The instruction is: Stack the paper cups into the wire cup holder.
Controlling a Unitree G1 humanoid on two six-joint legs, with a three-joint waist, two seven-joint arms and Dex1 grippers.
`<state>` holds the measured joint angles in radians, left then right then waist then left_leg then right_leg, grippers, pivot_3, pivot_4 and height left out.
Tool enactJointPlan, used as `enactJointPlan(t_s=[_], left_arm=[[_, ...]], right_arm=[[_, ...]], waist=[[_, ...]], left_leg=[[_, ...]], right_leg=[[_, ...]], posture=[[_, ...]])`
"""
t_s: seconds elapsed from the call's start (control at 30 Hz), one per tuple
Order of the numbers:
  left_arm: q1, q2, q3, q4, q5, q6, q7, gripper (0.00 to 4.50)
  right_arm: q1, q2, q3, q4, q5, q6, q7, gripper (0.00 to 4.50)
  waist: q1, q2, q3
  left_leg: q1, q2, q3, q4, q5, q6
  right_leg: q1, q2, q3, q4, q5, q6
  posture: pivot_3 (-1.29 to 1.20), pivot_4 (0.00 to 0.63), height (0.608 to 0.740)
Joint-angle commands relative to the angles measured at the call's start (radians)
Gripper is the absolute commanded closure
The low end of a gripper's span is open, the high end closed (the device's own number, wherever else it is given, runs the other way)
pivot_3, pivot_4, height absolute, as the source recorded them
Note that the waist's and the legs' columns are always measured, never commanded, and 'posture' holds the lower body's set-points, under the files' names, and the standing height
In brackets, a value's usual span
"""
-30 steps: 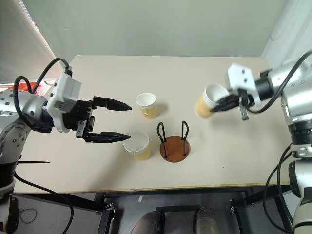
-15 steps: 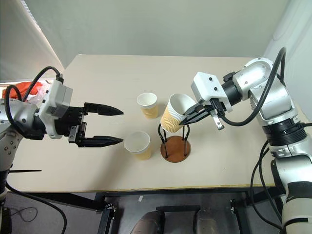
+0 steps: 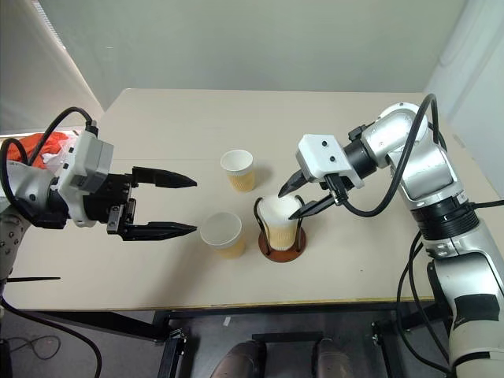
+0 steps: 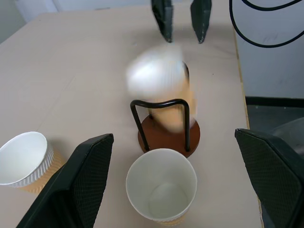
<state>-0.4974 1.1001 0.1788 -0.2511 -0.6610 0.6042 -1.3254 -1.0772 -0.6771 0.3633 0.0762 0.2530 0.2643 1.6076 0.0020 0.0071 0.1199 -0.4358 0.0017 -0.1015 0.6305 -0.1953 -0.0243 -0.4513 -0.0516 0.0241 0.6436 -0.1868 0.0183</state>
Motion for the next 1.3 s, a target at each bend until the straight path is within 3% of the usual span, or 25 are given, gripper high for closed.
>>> enactJointPlan(t_s=[0.03,0.13,0.17,0.37,0.53,0.93,1.03,1.27,1.3], left_arm=[[-0.061,0.045,-0.014,0.023,0.029,-0.043,-0.055,0.00],[-0.093,0.063,-0.083,0.040,0.082,-0.082,-0.108,0.00],[-0.101,0.073,-0.126,0.035,0.116,-0.106,-0.136,0.00],[-0.133,0.085,-0.274,0.008,0.182,-0.173,-0.283,0.00],[-0.212,0.019,-0.456,0.090,0.392,-0.286,-0.280,0.00],[-0.247,-0.080,-0.586,0.181,0.580,-0.419,-0.274,0.00],[-0.251,-0.102,-0.594,0.197,0.593,-0.433,-0.277,0.60],[-0.268,-0.107,-0.607,0.213,0.572,-0.451,-0.289,2.97],[-0.271,-0.106,-0.609,0.217,0.570,-0.455,-0.289,3.15]], right_arm=[[-0.008,0.010,-0.044,-0.047,0.048,0.039,0.005,0.95],[0.004,0.008,-0.063,-0.066,0.064,0.057,-0.012,0.08],[0.011,0.010,-0.082,-0.071,0.078,0.063,-0.025,0.04],[0.044,0.083,-0.207,-0.119,0.263,0.251,-0.122,0.04],[0.133,0.110,-0.231,-0.224,0.323,0.347,-0.226,0.04],[0.240,0.135,-0.272,-0.363,0.358,0.474,-0.494,0.04],[0.253,0.136,-0.270,-0.375,0.357,0.475,-0.526,0.00],[0.257,0.125,-0.271,-0.380,0.362,0.467,-0.549,0.00],[0.258,0.122,-0.273,-0.382,0.365,0.468,-0.548,0.00]], waist=[[0.000,0.000,0.000],[0.000,0.000,0.000],[0.000,0.000,0.000],[0.000,-0.001,0.000],[0.003,-0.001,-0.001],[0.002,-0.001,-0.001],[0.002,-0.002,-0.001],[0.002,-0.002,-0.001],[0.002,-0.002,-0.001]], left_leg=[[0.000,0.000,0.000,0.000,0.000,0.000],[0.000,0.000,0.000,0.000,0.000,0.000],[0.000,0.000,0.000,0.000,0.000,0.000],[-0.001,-0.001,0.000,0.000,-0.001,0.000],[0.000,0.000,0.000,0.000,-0.001,0.000],[-0.001,0.000,0.000,0.001,-0.001,0.001],[-0.001,0.000,-0.001,0.001,-0.001,0.001],[-0.001,0.000,-0.001,0.002,-0.001,0.001],[-0.001,-0.001,-0.001,0.002,0.000,0.001]], right_leg=[[0.000,0.000,0.000,0.000,0.000,0.000],[0.000,0.000,0.000,0.000,-0.001,-0.002],[0.000,0.000,0.000,0.000,-0.001,-0.002],[-0.001,0.000,0.001,-0.001,-0.002,-0.003],[0.000,0.000,0.000,0.000,-0.002,-0.003],[0.000,-0.001,0.000,0.000,-0.001,-0.002],[0.000,-0.001,0.000,0.000,0.000,0.000],[0.000,-0.001,0.000,-0.001,0.001,0.002],[0.000,-0.001,0.000,-0.001,0.001,0.002]], posture=[[0.00,0.150,0.740],[0.00,0.150,0.740],[0.00,0.150,0.740],[0.00,0.150,0.740],[0.00,0.150,0.740],[0.00,0.150,0.740],[0.00,0.150,0.740],[0.00,0.150,0.740],[0.00,0.150,0.740]])
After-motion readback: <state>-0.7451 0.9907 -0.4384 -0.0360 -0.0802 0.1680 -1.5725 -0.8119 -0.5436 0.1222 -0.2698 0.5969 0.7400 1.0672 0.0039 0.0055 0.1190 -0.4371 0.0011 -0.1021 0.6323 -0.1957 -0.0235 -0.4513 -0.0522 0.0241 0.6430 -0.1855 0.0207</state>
